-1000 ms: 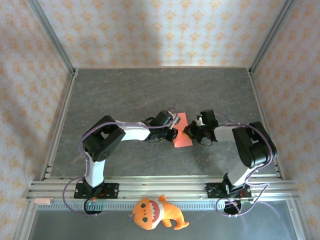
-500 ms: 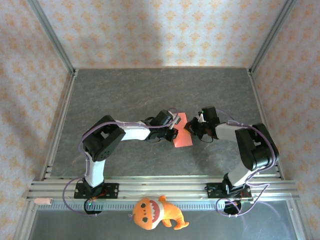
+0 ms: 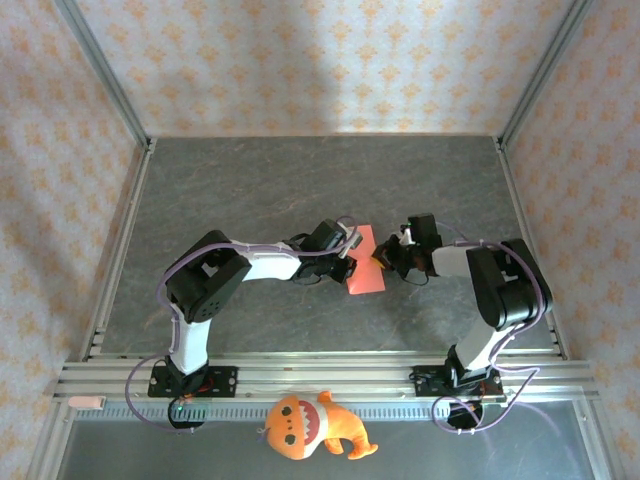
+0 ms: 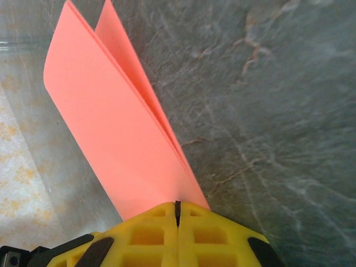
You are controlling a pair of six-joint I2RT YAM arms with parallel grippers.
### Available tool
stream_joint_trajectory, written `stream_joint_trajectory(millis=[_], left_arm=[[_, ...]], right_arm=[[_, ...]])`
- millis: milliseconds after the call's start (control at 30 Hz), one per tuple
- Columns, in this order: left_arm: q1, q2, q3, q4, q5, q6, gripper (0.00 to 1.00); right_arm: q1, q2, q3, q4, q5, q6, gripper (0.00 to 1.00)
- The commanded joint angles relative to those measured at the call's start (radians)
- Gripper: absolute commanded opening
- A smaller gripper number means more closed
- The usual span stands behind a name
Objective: Fold a paper plane with a square sheet of paper (pick it up from the middle)
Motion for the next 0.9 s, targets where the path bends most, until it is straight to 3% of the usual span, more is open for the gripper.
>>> stream_joint_trajectory(millis=[0,267,467,667,867], left_arm=[[0.011,0.065,-0.030,-0.145,-0.040,0.014,0.00],[0.013,0.063,-0.033,-0.145,-0.037,0.014,0.00],[0.011,0.061,-0.037,-0.148,-0.040,0.016,0.00],[0.013,0.064,-0.039,-0.145,-0.037,0.014,0.00],[0.012,0.068,-0.040,-0.143,-0.034,0.014,0.00]], right_arm=[[-0.030,-0.012,0.027,-0.066,0.050,-0.026,0.02],[-0.032,0.029,0.009,-0.094,0.085,-0.031,0.00],[-0.032,-0.078,0.049,-0.149,0.109,-0.060,0.00],[-0.013,-0.102,0.041,-0.098,-0.035,-0.020,0.01],[0.052,-0.080,0.030,-0.103,-0.039,-0.024,0.01]])
